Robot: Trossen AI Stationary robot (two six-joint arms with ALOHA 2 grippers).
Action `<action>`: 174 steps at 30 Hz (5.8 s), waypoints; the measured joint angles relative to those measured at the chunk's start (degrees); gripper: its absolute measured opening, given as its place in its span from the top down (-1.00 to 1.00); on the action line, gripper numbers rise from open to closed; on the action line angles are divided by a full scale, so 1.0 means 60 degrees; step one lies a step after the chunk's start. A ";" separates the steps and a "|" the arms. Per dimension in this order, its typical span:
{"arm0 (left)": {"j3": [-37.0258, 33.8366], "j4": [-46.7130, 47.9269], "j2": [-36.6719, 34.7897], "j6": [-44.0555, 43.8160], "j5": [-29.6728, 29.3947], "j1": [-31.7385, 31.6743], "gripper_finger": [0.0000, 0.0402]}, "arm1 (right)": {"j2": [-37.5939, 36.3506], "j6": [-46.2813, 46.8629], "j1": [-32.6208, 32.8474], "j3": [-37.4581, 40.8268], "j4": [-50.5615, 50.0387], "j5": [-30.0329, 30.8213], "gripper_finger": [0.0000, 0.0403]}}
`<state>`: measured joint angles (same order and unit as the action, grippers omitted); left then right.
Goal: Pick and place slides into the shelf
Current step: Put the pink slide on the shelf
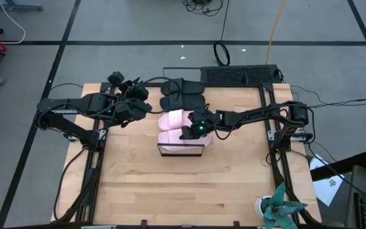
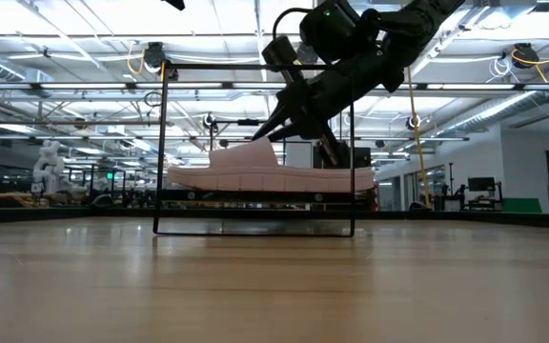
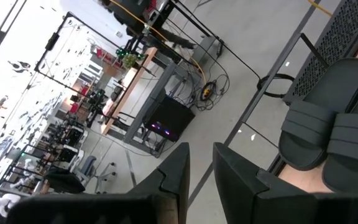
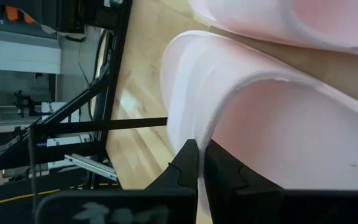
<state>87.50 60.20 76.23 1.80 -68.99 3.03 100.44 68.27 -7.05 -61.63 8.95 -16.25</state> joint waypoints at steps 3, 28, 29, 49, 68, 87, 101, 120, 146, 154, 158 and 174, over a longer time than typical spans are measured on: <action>0.0001 0.0000 0.0000 0.0094 0.0000 0.0000 0.61 | 0.0000 0.0095 -0.0002 0.0150 0.0195 0.0055 1.00; 0.0000 -0.0047 0.0000 0.0120 0.0000 0.0000 0.61 | 0.0000 0.0251 -0.0004 0.0273 0.0687 -0.0021 1.00; 0.0000 -0.0047 0.0000 0.0120 0.0000 0.0000 0.61 | 0.0000 0.0248 -0.0004 0.0273 0.0689 -0.0024 1.00; 0.0000 -0.0069 0.0000 0.0080 0.0000 0.0000 0.61 | 0.0104 0.0230 0.0000 0.0277 0.0820 -0.0099 0.99; 0.0000 -0.0062 -0.0004 0.0076 0.0011 0.0000 0.61 | 0.0634 0.0448 -0.0073 0.0277 0.1964 -0.0838 0.98; 0.0000 -0.0051 -0.0004 0.0080 0.0015 0.0000 0.61 | 0.0390 0.0438 -0.0076 0.0273 0.1316 -0.0526 0.99; 0.0000 -0.0058 -0.0004 0.0107 0.0018 0.0000 0.61 | -0.0178 0.0036 0.0055 0.0273 0.0227 0.0252 1.00; 0.0000 -0.0066 -0.0004 0.0114 0.0018 0.0000 0.61 | 0.0018 0.0500 0.0099 0.0273 0.0625 0.0194 1.00; 0.0000 -0.0068 -0.0004 0.0120 0.0018 0.0000 0.61 | 0.0040 0.0517 0.0120 0.0273 0.0740 0.0190 0.97; 0.0000 -0.0067 -0.0004 0.0120 0.0018 0.0000 0.61 | 0.0040 0.0480 0.0120 0.0273 0.0751 0.0194 0.91; 0.0000 -0.0067 -0.0004 0.0120 0.0018 0.0000 0.61 | 0.0040 0.0466 0.0121 0.0273 0.0755 0.0194 0.83; 0.0000 -0.0066 -0.0004 0.0120 0.0018 0.0000 0.61 | 0.0040 0.0439 0.0127 0.0273 0.0751 0.0191 0.47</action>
<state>87.50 59.81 76.20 2.52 -68.88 3.03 100.68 70.90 -6.28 -59.99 13.45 -15.11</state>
